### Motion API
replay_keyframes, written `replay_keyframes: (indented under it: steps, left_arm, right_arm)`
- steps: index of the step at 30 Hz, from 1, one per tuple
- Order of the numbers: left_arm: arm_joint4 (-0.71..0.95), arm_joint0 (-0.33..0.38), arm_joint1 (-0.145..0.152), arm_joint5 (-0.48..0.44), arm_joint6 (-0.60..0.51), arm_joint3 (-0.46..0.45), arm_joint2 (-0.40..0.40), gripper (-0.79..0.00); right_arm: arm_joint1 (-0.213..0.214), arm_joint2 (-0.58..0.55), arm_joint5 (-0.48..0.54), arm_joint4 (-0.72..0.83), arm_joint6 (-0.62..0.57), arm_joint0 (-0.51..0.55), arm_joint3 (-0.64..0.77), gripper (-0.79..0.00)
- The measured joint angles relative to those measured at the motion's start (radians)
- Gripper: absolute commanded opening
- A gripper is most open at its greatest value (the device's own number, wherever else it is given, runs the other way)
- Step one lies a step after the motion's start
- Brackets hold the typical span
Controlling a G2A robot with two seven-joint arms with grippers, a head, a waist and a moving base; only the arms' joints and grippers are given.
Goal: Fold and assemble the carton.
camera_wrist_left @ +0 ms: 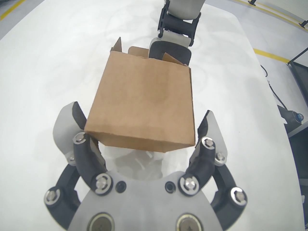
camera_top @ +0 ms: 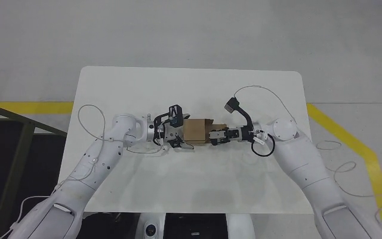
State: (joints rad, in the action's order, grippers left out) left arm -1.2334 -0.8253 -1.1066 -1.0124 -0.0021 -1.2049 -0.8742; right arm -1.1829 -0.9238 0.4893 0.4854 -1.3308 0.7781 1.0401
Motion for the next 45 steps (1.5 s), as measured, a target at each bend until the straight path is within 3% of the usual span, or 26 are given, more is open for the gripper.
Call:
replay_keyframes:
  steps: [21,34,45]
  left_arm:
    - [0.007,0.013,-0.003,0.0,-0.005,0.005,0.019,0.0]
    - [0.014,0.01,-0.001,0.0,-0.003,0.007,0.02,0.0]
    - [0.002,0.002,0.0,0.001,0.001,-0.001,0.008,0.0]
  right_arm:
    - [-0.053,0.143,0.037,0.087,0.037,-0.096,-0.111,0.0]
    - [0.031,0.03,0.025,0.035,0.025,-0.042,-0.049,0.0]
    - [0.056,-0.016,0.034,-0.003,0.034,-0.067,-0.066,0.0]
